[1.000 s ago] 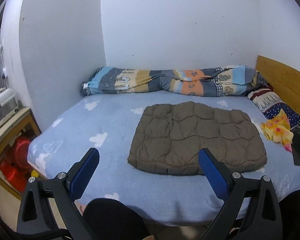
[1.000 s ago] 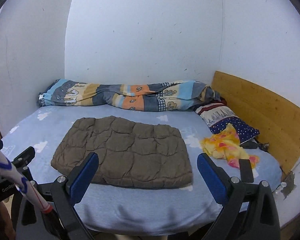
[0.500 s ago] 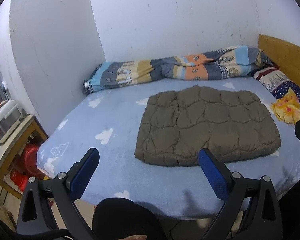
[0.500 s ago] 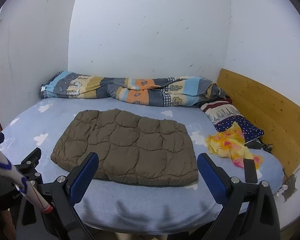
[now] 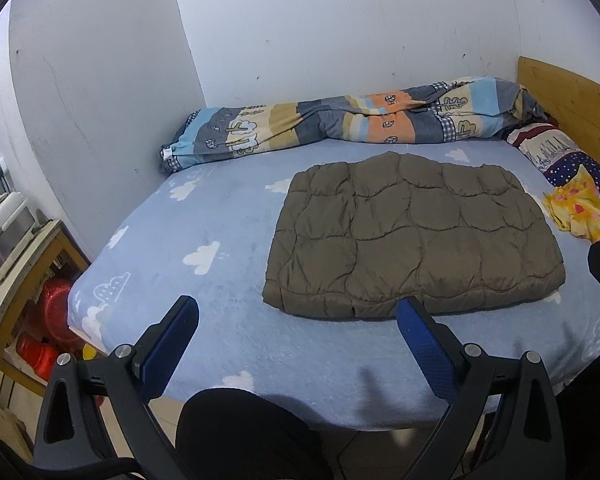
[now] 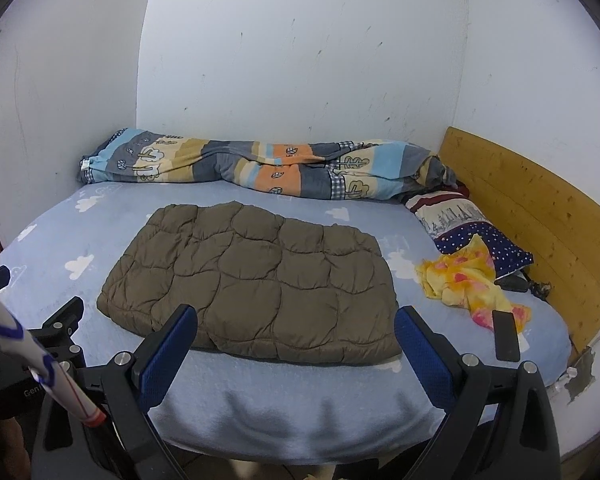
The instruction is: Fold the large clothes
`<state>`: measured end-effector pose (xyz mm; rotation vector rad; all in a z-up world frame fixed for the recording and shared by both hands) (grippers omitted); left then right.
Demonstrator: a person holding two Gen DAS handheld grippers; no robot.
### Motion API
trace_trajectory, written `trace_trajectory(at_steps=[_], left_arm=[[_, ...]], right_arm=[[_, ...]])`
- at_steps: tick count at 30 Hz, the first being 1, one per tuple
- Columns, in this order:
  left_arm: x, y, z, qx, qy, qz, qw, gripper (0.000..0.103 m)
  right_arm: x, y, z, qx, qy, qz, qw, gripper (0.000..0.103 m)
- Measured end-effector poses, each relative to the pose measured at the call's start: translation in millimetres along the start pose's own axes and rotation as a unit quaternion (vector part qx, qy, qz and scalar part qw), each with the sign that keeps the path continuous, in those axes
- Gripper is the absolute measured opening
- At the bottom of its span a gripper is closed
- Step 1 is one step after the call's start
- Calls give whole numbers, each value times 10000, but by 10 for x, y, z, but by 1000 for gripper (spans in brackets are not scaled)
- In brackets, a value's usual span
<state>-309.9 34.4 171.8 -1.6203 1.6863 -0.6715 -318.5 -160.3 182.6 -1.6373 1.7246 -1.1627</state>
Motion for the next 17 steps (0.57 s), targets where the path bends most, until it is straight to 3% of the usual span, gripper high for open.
trace_trajectory(at_steps=[12, 17], left_arm=[[-49, 18, 58, -152, 176, -117, 9997, 99], [-47, 30, 55, -86, 8, -54, 9999, 99]], right_arm=[[-14, 18, 36, -47, 1, 0, 10000, 101], [-16, 35, 43, -55, 13, 8, 10000, 101]])
Point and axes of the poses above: each gripper's, at about its wrist camera, not at the fingertips, and z roughly the way its jaws point, x to its right, y to its underside, the point moved 4 cm from there along z, roughly the way its jaws point, and after that the axes turned 4 degrees about -z, right-handed, at the moved point
